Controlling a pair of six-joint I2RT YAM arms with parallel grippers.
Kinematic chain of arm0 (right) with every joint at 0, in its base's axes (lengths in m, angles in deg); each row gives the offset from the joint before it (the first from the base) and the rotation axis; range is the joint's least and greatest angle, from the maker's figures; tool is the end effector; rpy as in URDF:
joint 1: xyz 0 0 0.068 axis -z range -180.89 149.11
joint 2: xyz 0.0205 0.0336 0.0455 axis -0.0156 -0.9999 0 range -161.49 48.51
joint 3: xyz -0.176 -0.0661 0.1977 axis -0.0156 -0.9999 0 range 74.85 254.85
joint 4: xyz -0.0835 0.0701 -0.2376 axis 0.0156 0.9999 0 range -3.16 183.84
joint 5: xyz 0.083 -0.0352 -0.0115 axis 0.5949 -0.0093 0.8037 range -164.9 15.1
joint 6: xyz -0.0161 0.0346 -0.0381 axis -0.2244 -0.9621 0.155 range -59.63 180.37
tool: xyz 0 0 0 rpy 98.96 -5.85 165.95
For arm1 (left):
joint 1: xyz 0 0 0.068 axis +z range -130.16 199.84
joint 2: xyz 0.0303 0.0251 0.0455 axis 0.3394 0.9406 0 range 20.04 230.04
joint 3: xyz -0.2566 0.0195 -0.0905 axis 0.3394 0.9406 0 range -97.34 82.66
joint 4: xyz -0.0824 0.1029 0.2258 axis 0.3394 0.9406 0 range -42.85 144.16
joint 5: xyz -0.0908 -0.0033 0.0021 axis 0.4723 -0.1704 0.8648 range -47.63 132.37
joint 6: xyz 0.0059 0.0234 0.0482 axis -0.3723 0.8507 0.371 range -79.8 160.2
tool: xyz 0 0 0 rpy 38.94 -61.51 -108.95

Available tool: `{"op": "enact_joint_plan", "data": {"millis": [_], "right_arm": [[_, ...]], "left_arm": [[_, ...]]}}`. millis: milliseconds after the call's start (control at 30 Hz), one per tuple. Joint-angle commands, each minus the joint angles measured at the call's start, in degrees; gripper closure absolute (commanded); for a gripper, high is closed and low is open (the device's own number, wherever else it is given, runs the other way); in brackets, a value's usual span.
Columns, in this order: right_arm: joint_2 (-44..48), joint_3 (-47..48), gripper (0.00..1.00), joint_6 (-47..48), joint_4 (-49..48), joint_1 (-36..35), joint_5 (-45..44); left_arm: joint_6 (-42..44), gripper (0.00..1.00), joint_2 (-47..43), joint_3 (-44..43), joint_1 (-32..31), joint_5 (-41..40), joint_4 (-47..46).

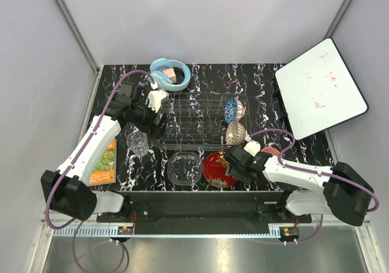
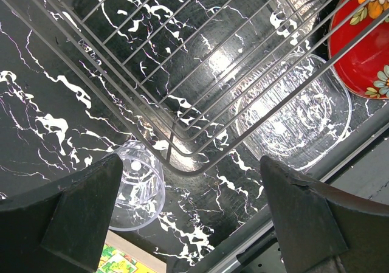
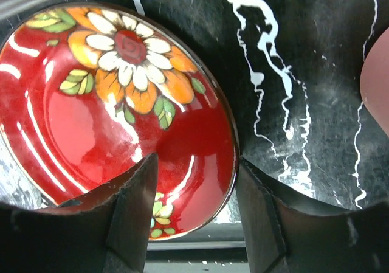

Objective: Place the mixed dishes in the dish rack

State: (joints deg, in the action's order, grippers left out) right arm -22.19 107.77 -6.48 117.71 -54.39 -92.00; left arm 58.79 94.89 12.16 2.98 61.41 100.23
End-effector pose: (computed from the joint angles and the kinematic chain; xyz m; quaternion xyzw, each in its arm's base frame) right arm 0.1288 0.1563 0.1594 0.1403 0.9620 0.0863 0.2179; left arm 0.2433 -0.0858 0.3189 0.3324 0.8876 -0.1546 0.2789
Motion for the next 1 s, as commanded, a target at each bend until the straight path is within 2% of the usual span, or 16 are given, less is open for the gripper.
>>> {"op": "enact_joint_plan", "data": {"millis": [0, 100, 267, 300, 333, 367, 467, 733, 967], "right_arm": [[-2.3, 2.1, 0.42, 0.3, -0.9, 0.5, 0.1], [-1.6, 1.8, 0.49, 0.1, -0.9, 0.5, -0.1], [0.6, 0.6, 0.68, -0.6, -0.9, 0.5, -0.7], [1.0, 0.5, 0.72, -0.6, -1.0, 0.5, -0.8], [1.2, 0.3, 0.83, -0.7, -1.0, 0.5, -0.8], [1.3, 0.3, 0.88, -0.7, -0.9, 0.4, -0.9], [1.8, 0.0, 1.00, -0.7, -1.0, 0.4, -0.9], [4.9, -0.8, 1.00, 0.0, -1.0, 0.4, -1.4], [12.8, -2.1, 1.00, 1.4, -2.0, -2.2, -4.7]], "left_arm": [[0.9, 0.01, 0.4, -3.2, 0.2, 0.4, -0.7], [0.9, 0.01, 0.5, -3.1, 0.2, 0.4, -0.6], [0.8, 0.01, 0.3, -3.0, 0.2, 0.4, -0.5], [0.8, 0.01, 0.3, -3.0, 0.2, 0.5, -0.5], [0.7, 0.01, 0.2, -3.0, 0.2, 0.5, -0.5], [0.7, 0.01, 0.1, -3.0, 0.2, 0.6, -0.4], [0.7, 0.01, 0.1, -2.9, 0.2, 0.4, -0.4], [0.8, 0.01, 0.2, -3.3, 0.2, 0.2, -0.3], [0.3, 0.01, 0.6, -4.6, 0.1, 1.4, 0.1]]}}
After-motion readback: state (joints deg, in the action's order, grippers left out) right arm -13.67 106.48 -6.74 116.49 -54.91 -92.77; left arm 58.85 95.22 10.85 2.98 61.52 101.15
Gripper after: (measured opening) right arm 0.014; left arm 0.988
